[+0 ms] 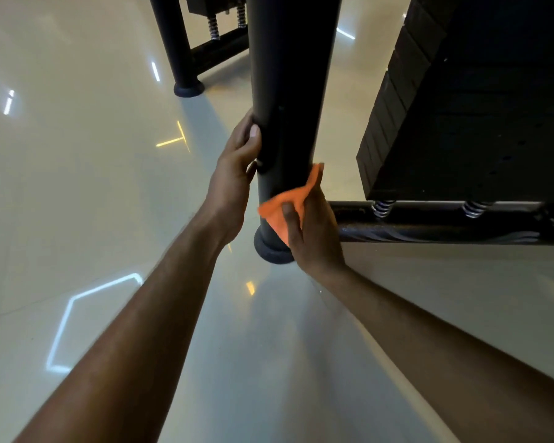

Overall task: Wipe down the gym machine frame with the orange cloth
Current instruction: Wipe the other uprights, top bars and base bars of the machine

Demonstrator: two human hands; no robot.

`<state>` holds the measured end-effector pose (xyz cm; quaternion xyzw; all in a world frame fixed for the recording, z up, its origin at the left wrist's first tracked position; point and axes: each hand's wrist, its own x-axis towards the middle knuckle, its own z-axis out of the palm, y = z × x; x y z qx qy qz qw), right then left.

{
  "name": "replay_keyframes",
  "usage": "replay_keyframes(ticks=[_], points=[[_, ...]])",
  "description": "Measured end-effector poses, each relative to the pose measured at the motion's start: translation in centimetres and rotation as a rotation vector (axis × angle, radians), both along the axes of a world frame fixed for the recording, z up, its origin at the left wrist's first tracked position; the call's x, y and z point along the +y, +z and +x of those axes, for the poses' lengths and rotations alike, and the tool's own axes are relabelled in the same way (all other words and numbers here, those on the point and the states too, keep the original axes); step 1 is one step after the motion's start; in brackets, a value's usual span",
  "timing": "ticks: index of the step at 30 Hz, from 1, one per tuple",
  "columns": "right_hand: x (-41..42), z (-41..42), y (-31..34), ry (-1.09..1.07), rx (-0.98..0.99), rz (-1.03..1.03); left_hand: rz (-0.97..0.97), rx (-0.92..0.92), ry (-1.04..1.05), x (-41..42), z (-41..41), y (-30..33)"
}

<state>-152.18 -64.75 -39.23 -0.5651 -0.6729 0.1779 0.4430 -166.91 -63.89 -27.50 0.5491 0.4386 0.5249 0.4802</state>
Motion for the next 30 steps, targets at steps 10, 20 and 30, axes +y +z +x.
replay_keyframes(ticks=[10,20,30], points=[[1.0,3.9,-4.1,-0.029,-0.657,0.167,-0.147,0.049,0.025,-1.1,0.7,-5.3],[1.0,0.4,-4.9,-0.197,-0.62,0.102,-0.114,0.064,0.058,-1.0,2.1,-8.3],[0.5,0.7,-5.3,-0.232,-0.448,0.122,-0.086,0.08,0.05,-1.1,2.0,-8.8]])
